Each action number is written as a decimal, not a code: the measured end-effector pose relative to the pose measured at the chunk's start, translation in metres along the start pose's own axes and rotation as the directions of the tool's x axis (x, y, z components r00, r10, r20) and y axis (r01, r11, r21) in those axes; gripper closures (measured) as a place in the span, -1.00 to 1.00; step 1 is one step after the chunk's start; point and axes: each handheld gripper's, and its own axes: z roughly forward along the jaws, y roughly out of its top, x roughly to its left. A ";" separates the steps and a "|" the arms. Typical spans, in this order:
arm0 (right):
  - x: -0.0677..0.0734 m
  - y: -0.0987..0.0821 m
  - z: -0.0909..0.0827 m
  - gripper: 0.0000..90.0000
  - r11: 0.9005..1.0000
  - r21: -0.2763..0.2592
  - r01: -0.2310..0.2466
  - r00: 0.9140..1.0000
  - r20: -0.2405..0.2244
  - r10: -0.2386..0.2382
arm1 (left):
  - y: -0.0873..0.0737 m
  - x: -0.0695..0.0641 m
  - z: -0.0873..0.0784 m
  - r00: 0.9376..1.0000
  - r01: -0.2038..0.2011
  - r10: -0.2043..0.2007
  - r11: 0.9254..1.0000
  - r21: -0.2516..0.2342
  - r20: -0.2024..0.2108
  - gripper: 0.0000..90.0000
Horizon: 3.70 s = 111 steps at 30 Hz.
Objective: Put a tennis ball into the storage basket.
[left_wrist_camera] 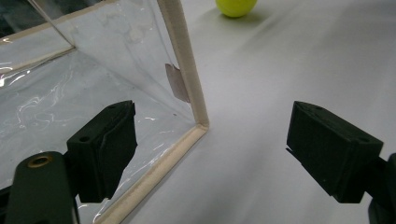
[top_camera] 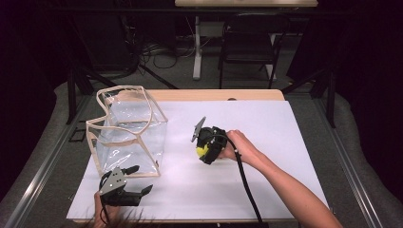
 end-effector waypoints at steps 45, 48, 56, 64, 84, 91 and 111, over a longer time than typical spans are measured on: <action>-0.017 0.037 -0.008 -0.41 0.999 0.001 0.042 0.999 0.019 -0.042 | 0.000 0.000 0.000 1.000 -0.002 0.002 1.000 -0.006 -0.002 -0.65; -0.018 0.039 -0.009 -0.41 0.999 0.004 0.042 0.999 0.020 -0.042 | 0.000 0.000 0.000 1.000 -0.003 0.003 1.000 -0.006 -0.001 -0.65; -0.020 0.045 -0.010 -0.41 0.999 0.000 0.048 0.999 0.019 -0.048 | 0.000 0.000 0.000 1.000 -0.002 0.002 1.000 -0.005 0.002 -0.65; -0.024 0.051 -0.014 -0.41 0.999 0.003 0.049 0.999 0.018 -0.049 | 0.000 0.000 0.000 1.000 -0.002 0.002 1.000 -0.002 0.000 -0.65; -0.031 0.069 -0.021 -0.41 0.998 -0.010 0.065 0.998 0.023 -0.065 | 0.000 0.000 0.000 1.000 -0.001 0.001 1.000 -0.005 0.002 -0.65; -0.033 0.076 -0.025 -0.41 0.997 0.002 0.072 0.997 0.032 -0.073 | 0.000 0.000 0.000 1.000 -0.002 0.002 1.000 -0.003 0.001 -0.65; -0.042 0.091 -0.031 -0.41 0.997 0.005 0.079 0.996 0.042 -0.079 | 0.000 0.000 -0.001 1.000 -0.003 0.003 1.000 -0.003 -0.004 -0.65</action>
